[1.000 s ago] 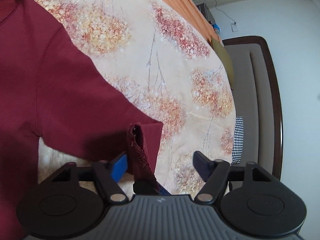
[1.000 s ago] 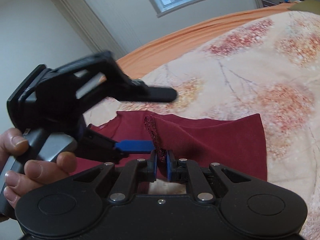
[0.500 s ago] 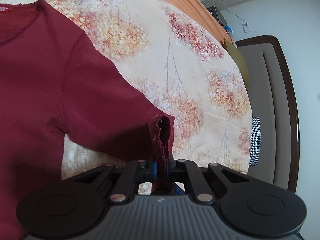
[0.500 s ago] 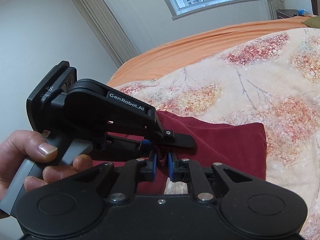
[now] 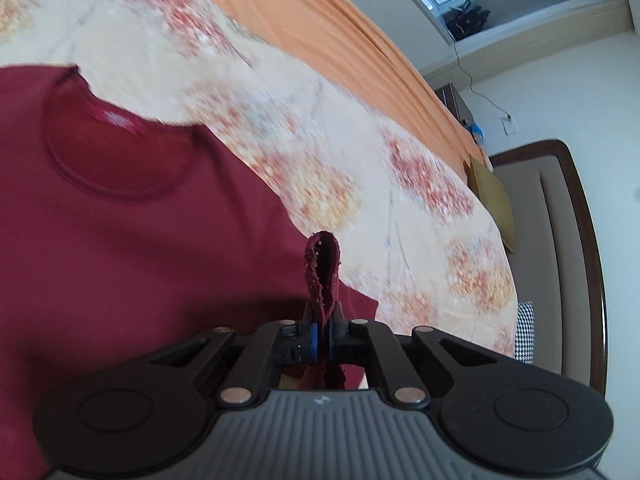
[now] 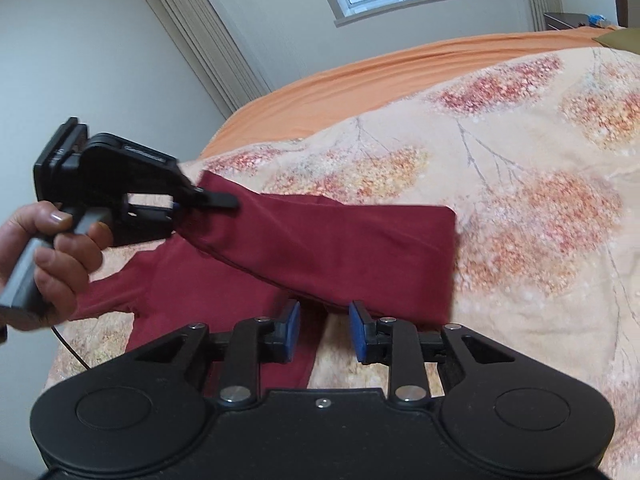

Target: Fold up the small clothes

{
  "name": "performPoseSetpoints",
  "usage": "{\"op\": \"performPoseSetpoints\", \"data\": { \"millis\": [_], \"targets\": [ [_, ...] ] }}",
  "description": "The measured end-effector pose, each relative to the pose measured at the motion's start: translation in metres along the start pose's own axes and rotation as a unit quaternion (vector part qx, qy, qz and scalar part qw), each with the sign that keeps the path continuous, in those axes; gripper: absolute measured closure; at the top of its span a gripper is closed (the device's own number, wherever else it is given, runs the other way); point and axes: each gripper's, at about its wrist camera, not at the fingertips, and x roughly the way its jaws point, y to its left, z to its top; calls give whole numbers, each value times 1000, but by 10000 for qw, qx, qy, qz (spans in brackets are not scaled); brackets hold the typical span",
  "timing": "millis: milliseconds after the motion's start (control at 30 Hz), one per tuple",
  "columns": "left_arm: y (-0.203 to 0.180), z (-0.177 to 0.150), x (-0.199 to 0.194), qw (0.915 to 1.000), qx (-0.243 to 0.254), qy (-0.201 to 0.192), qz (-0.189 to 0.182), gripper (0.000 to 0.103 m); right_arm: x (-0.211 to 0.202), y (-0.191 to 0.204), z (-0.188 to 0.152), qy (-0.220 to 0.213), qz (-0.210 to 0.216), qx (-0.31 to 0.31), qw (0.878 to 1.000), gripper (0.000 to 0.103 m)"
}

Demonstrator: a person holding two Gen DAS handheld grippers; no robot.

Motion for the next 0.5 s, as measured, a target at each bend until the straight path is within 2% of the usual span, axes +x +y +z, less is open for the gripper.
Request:
{"op": "performPoseSetpoints", "data": {
  "millis": [267, 500],
  "targets": [
    [77, 36, -63, 9962, -412, -700, 325, 99, 17, 13, -9, 260, -154, 53, 9995, 71],
    [142, 53, -101, 9892, -840, -1146, 368, 99, 34, 30, -12, 466, -185, 110, 9987, 71]
  ]
}}
